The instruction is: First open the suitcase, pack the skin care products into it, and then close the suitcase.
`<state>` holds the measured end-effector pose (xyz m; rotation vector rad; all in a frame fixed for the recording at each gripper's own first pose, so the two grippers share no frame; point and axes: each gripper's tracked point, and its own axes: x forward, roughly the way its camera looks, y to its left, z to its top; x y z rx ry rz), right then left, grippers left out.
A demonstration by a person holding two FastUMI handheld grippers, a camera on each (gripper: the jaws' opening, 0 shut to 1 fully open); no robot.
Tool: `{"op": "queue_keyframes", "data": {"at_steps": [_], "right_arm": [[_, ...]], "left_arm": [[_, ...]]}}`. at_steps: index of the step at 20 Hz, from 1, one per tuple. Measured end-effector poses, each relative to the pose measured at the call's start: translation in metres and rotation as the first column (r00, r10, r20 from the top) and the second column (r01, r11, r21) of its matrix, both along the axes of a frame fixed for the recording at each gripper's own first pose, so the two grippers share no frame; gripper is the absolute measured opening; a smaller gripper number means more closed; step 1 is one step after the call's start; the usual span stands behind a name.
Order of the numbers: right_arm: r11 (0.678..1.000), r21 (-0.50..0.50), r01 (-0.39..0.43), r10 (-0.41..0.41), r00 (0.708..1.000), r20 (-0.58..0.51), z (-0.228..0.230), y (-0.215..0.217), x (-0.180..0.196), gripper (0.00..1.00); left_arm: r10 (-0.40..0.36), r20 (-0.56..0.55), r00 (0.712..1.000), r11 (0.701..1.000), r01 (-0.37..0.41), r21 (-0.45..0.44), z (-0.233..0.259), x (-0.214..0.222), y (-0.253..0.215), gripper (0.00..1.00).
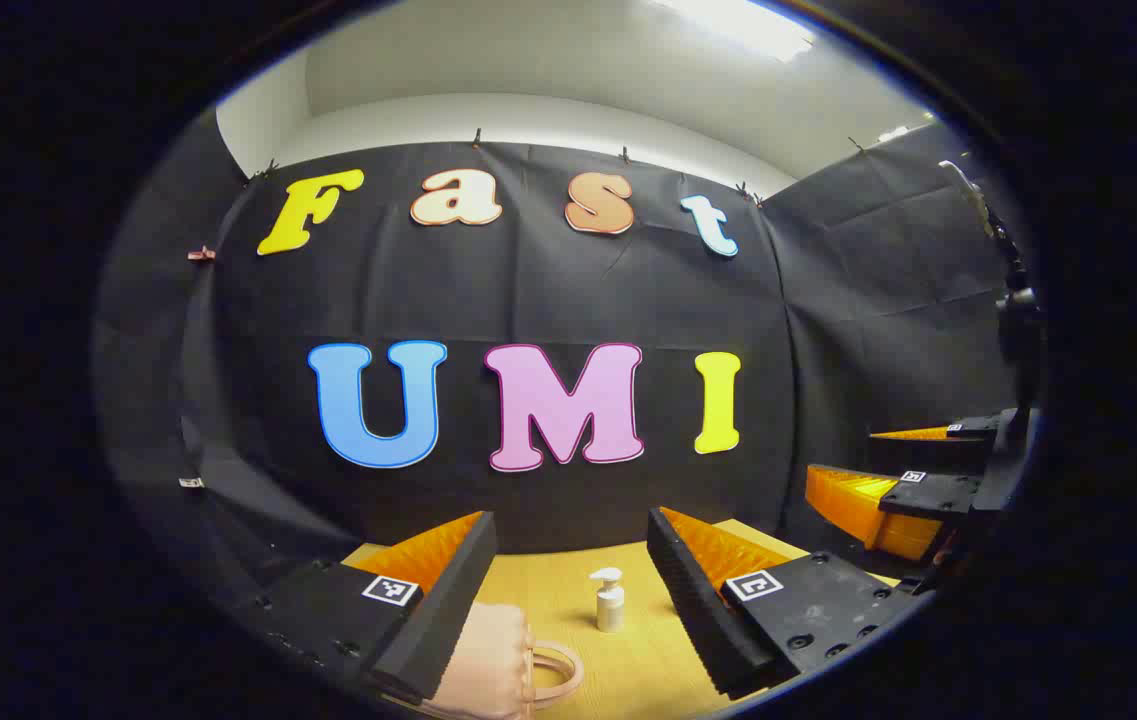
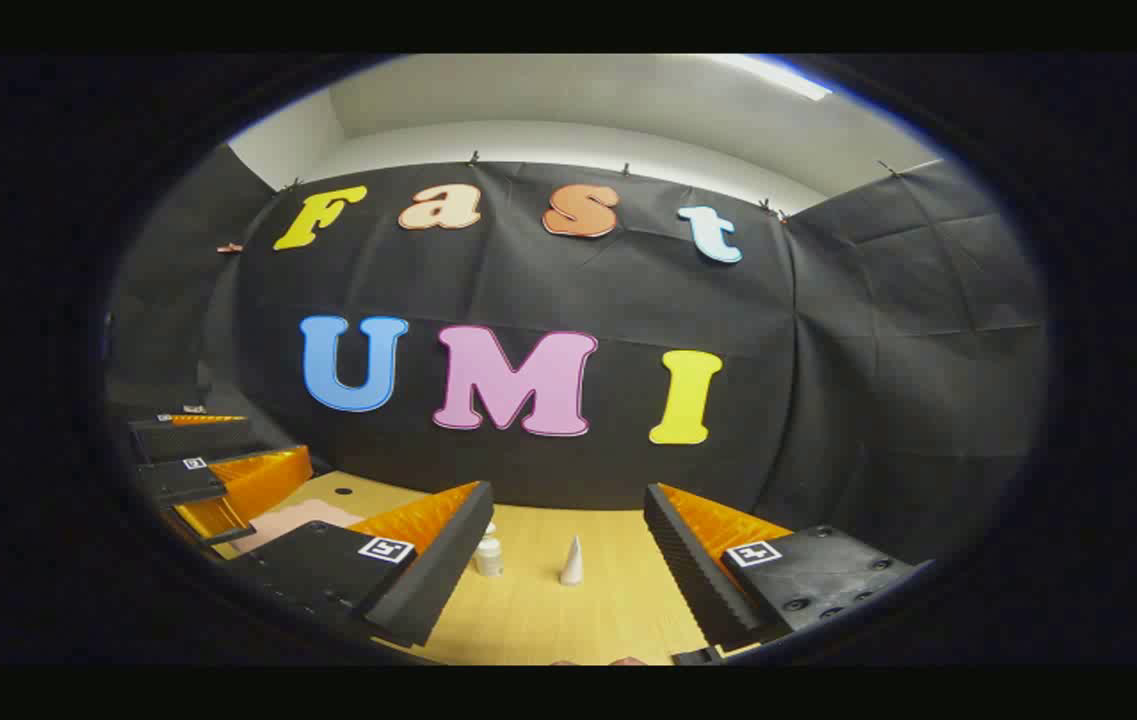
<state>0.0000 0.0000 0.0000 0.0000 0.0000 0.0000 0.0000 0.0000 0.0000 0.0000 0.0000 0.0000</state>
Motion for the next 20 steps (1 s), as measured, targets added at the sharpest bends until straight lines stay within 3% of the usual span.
{"op": "queue_keyframes", "data": {"at_steps": [5,17,20], "right_arm": [[1.0,-0.011,0.007,-0.007,1.0,-0.005,0.001,0.004,0.001,0.97],[0.998,-0.053,0.014,-0.015,1.0,-0.018,-0.008,0.001,-0.003,0.97],[0.999,-0.042,0.02,-0.021,0.999,-0.029,-0.014,-0.002,-0.004,0.97]], "left_arm": [[-0.025,-0.058,0.998,0.998,0.021,-0.062,-0.019,0.008,0.002,0.97],[-0.08,-0.124,0.989,0.993,0.068,-0.099,-0.052,0.012,-0.011,0.97],[-0.141,-0.211,0.967,0.976,0.1,-0.193,-0.082,0.017,-0.024,0.97]]}}
